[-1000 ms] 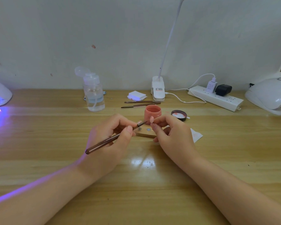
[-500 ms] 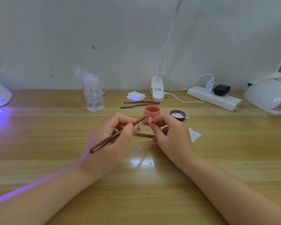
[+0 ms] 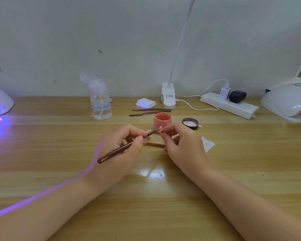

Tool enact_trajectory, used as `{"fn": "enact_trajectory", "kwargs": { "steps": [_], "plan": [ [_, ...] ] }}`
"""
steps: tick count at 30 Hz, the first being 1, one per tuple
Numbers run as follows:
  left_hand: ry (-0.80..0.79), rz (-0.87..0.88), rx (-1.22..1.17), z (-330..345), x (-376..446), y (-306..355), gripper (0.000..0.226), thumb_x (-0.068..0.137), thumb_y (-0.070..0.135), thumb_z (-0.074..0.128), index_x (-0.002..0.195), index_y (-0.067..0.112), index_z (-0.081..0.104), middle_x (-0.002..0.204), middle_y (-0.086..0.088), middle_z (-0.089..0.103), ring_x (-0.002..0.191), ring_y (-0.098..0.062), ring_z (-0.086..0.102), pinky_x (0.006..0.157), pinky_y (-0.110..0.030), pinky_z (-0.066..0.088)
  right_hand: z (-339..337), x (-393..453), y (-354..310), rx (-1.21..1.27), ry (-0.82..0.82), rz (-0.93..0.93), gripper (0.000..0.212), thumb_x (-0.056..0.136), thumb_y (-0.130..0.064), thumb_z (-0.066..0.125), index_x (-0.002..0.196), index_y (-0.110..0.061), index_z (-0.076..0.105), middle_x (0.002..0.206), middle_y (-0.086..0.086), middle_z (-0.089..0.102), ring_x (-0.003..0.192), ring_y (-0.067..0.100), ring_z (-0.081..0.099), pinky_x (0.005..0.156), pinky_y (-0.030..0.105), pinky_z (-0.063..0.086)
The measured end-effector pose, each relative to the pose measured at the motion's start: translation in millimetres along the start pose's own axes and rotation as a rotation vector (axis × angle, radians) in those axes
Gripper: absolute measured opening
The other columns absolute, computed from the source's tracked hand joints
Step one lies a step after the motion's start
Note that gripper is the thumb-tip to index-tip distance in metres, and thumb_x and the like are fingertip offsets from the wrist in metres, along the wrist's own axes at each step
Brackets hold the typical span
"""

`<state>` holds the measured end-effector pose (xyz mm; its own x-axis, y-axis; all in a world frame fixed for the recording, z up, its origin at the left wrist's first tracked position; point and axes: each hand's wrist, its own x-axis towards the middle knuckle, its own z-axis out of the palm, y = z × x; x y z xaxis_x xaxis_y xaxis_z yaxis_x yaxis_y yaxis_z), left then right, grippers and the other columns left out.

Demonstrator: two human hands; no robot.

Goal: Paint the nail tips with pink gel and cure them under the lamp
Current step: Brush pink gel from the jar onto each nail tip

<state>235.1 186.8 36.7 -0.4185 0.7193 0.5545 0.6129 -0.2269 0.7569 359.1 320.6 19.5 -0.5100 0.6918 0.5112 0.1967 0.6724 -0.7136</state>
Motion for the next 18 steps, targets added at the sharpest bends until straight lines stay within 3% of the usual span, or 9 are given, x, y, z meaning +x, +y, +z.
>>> {"fn": "enact_trajectory", "kwargs": {
  "steps": [4, 8, 14, 18],
  "plan": [
    [0.029, -0.008, -0.105, -3.4, -1.2, -1.0, 0.016, 0.079, 0.037, 0.052, 0.081, 0.032, 0.068, 0.076, 0.008, 0.072, 0.072, -0.004, 0.065, 0.065, -0.016, 0.049, 0.5, 0.9, 0.3, 0.025, 0.0, 0.02, 0.012, 0.09, -0.016, 0.066, 0.083, -0.025, 0.063, 0.083, -0.01, 0.067, 0.066, 0.014, 0.066, 0.061, 0.019, 0.045],
    [0.058, -0.052, -0.123, -0.3, 2.6, -2.2, 0.013, 0.088, 0.029, 0.056, 0.091, 0.028, 0.068, 0.081, 0.012, 0.073, 0.078, 0.0, 0.065, 0.071, -0.016, 0.05, 0.4, 0.3, 0.6, 0.044, -0.014, 0.023, 0.006, 0.09, -0.018, 0.066, 0.086, -0.022, 0.065, 0.084, -0.01, 0.068, 0.064, 0.018, 0.066, 0.062, 0.026, 0.049],
    [0.035, -0.001, -0.156, -1.4, 0.1, -1.3, 0.02, 0.086, 0.012, 0.051, 0.081, 0.022, 0.068, 0.07, 0.005, 0.071, 0.063, 0.004, 0.058, 0.06, -0.005, 0.04, 0.0, 1.2, 0.4, 0.057, -0.017, 0.045, 0.009, 0.09, -0.018, 0.066, 0.084, -0.025, 0.064, 0.083, -0.009, 0.068, 0.064, 0.017, 0.066, 0.06, 0.022, 0.046],
    [0.064, -0.031, -0.166, 0.0, 1.8, -0.5, 0.016, 0.089, 0.021, 0.052, 0.09, 0.023, 0.068, 0.079, 0.01, 0.073, 0.071, 0.004, 0.061, 0.061, -0.005, 0.041, 0.1, 1.1, 0.1, 0.073, -0.029, 0.043, 0.002, 0.091, -0.02, 0.066, 0.089, -0.02, 0.067, 0.085, -0.009, 0.069, 0.062, 0.016, 0.066, 0.061, 0.025, 0.05]
  ]
}}
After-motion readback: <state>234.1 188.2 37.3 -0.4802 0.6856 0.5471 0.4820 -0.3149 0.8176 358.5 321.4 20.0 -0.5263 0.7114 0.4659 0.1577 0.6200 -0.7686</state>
